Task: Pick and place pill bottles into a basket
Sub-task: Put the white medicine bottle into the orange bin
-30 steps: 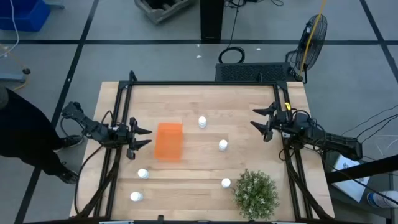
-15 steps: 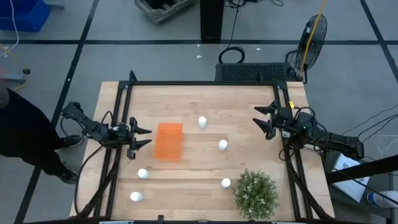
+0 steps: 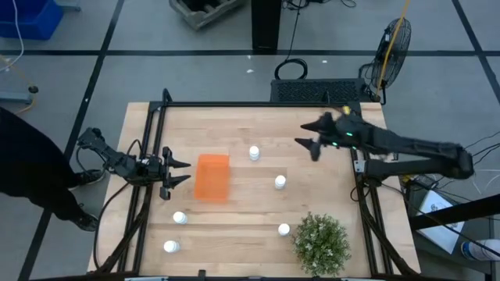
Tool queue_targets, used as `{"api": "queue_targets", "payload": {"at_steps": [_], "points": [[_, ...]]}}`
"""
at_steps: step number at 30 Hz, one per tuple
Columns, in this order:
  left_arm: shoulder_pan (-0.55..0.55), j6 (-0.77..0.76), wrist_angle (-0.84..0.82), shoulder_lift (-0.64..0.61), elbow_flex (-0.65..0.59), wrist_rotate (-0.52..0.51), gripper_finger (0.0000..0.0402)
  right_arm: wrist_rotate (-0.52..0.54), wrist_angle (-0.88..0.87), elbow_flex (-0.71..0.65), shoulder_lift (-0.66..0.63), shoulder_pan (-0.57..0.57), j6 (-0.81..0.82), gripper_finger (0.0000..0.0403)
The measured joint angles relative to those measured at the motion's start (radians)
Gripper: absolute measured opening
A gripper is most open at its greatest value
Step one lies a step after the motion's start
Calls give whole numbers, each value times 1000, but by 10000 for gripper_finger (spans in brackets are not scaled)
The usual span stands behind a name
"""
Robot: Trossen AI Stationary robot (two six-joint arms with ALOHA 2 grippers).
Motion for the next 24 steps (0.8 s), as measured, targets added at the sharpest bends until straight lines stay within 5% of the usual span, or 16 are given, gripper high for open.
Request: {"api": "queue_targets", "payload": {"at_steps": [10,24], "points": [[0,18,0,0,0,0,191,11,-431,522,423,-14,-61,291],[0,14,1,0,0,2,191,-112,-439,706,718,54,-53,340]]}}
